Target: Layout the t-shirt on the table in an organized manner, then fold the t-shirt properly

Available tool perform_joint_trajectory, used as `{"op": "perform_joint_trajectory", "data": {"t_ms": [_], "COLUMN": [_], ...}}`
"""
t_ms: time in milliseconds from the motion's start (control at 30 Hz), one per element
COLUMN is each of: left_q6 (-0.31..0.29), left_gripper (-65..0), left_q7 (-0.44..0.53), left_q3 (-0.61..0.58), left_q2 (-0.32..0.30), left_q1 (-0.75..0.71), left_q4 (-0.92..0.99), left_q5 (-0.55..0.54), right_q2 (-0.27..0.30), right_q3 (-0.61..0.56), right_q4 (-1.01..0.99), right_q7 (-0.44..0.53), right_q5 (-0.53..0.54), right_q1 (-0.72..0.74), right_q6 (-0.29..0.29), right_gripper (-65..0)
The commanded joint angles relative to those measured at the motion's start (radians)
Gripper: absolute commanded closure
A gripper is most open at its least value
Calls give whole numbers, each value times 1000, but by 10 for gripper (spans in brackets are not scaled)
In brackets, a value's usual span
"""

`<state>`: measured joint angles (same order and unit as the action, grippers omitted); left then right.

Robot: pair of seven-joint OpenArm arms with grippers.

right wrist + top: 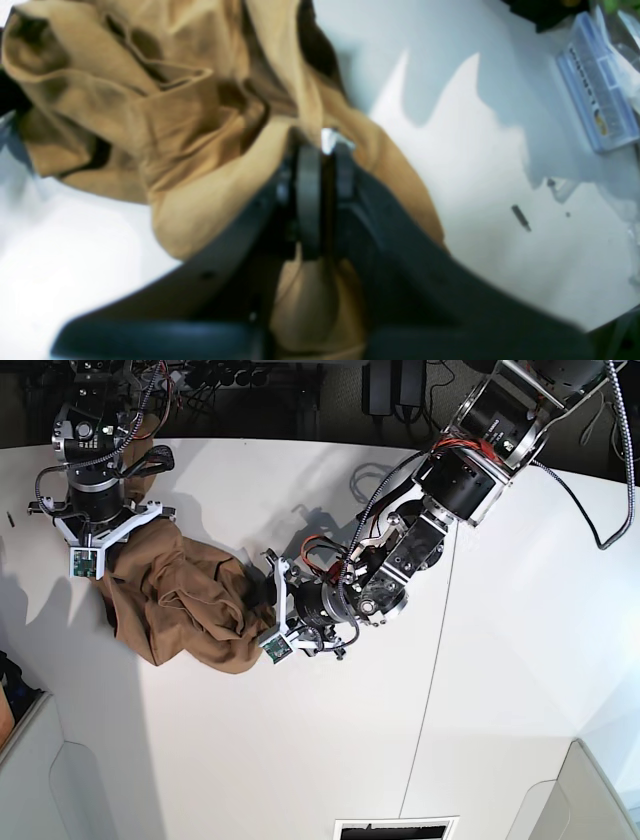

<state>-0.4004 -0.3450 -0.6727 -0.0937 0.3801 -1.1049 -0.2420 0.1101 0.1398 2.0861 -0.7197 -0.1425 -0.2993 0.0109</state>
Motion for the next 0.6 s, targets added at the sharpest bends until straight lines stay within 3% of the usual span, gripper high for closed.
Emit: {"op": "perform_joint_trajectory", "data": {"t_ms": [0, 67, 100, 167, 267, 333, 567], "left_q6": [0, 0, 0, 0, 0, 0, 0], "left_gripper": [-231, -44, 0, 0, 0, 0, 0], "left_q7": [10, 13, 12, 12, 0, -12, -15], "left_q3": [3, 3, 3, 3, 4, 6, 6], "left_q2": [17, 28, 29, 29, 26, 23, -30], "left_q1": [24, 24, 24, 24, 29, 35, 38], "left_q4": [-2, 9, 9, 9, 8, 8, 5], "left_q5": [-4, -3, -4, -3, 1, 1, 0], "right_q2": [3, 3, 3, 3, 3, 4, 6], "right_q3": [2, 2, 2, 2, 2, 2, 2], "right_q4": [21, 21, 21, 21, 21, 21, 22], "right_q7": [19, 19, 19, 20, 27, 32, 37], "right_q5": [5, 11, 14, 25, 30, 30, 19], "right_q1": [5, 5, 5, 5, 6, 8, 11], "right_q6": [-7, -27, -30, -37, -37, -37, -37], "right_gripper": [0, 0, 0, 0, -149, -202, -204]}}
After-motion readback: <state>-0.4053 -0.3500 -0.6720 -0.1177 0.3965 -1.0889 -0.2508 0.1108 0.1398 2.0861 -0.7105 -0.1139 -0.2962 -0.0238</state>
